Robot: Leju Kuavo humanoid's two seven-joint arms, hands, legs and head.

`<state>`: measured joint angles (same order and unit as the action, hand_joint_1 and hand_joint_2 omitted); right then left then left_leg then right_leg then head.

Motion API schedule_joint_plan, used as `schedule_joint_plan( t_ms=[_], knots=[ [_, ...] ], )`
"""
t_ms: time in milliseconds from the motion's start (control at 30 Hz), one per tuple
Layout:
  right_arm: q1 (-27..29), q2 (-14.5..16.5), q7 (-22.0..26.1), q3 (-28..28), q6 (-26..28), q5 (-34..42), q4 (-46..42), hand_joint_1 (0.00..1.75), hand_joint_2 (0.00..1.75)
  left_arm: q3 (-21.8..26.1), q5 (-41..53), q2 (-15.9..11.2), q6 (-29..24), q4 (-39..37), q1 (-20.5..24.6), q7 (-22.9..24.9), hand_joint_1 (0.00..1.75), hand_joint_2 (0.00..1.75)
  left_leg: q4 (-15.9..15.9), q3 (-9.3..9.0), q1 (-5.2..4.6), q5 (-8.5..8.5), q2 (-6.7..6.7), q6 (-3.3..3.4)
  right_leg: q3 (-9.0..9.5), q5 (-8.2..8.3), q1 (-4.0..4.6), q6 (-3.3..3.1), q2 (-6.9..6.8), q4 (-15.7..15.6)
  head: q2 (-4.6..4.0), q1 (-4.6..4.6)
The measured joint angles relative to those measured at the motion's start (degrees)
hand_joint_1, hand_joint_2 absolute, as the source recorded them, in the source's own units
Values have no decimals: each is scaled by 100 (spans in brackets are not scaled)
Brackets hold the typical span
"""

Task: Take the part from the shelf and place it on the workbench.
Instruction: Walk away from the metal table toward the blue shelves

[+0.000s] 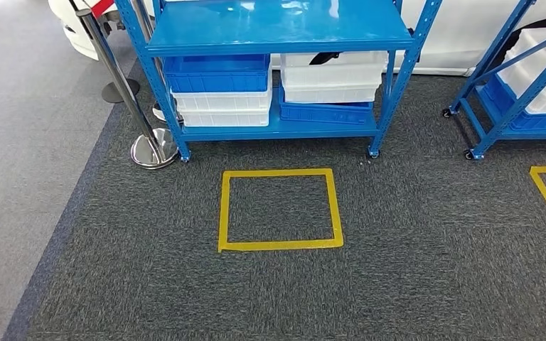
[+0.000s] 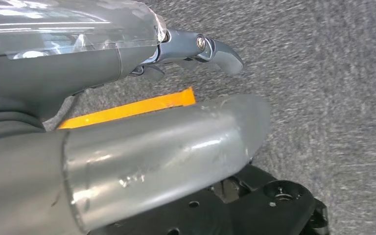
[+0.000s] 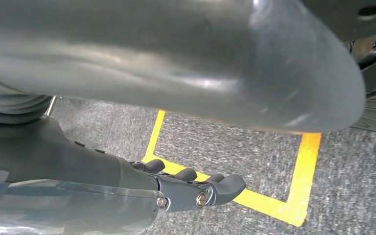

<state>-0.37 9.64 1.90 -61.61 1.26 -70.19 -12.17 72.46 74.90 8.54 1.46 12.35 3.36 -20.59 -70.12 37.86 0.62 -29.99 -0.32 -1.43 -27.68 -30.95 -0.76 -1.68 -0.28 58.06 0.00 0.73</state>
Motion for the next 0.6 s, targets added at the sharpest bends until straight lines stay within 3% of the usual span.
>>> schedule_joint_plan(
  t_ms=[67,100,200,267,333,400,433,467,500,567,600],
  knots=[
    [6,5,-1,-2,-1,0,1,0,0,0,0,-1,0,0,-6,2,0,0,717,-273,-20,404,16,55,128,-115,6,50,2,-2,0,-13],
    [1,7,-2,-3,-1,1,1,0,0,0,0,-1,0,0,-4,5,0,0,936,-361,-35,474,23,90,159,-157,11,82,2,-7,0,-19],
    [-29,7,-5,-5,0,1,0,0,0,0,0,2,0,0,1,12,0,0,1081,-434,-48,397,10,200,197,-165,19,183,1,19,1,-39],
    [-35,6,-6,-5,1,1,0,0,0,0,0,6,0,0,-4,11,0,0,1174,-563,-26,364,-3,273,124,-186,14,234,6,260,1,-65],
    [-38,6,-7,-5,1,1,0,0,0,0,0,10,-1,0,-1,11,0,0,1242,-679,-16,324,-3,326,-239,-382,2,267,16,864,0,-100],
    [-37,7,-7,-5,1,1,0,0,0,1,-1,9,-3,0,3,11,0,0,1253,-742,-22,259,-11,349,-747,-626,-5,295,18,1495,0,-111],
    [-32,7,-7,-5,1,1,0,0,0,1,-1,10,-4,0,-1,11,0,0,1253,-787,-26,216,-18,347,-918,-627,-5,301,18,1620,0,-109],
    [-21,6,-7,-5,1,1,0,0,0,1,-2,10,-4,0,-6,11,0,0,1253,-850,-30,168,-27,339,-993,-501,-3,297,18,1558,0,-110],
    [-9,5,-7,-5,1,0,0,0,0,0,-1,12,-4,0,-13,10,0,0,1253,-922,-32,115,-35,327,-968,-258,0,277,18,1305,0,-111],
    [20,1,-8,-6,-1,-5,0,0,0,0,-1,23,-1,0,-19,7,0,0,1255,-1058,-37,7,-41,288,-798,283,26,212,19,591,0,-110],
    [24,-2,-9,-7,-4,-11,0,0,0,0,0,30,2,0,-12,4,0,0,1258,-1094,-40,-40,-44,258,-740,412,48,178,22,340,0,-107]
  ],
)
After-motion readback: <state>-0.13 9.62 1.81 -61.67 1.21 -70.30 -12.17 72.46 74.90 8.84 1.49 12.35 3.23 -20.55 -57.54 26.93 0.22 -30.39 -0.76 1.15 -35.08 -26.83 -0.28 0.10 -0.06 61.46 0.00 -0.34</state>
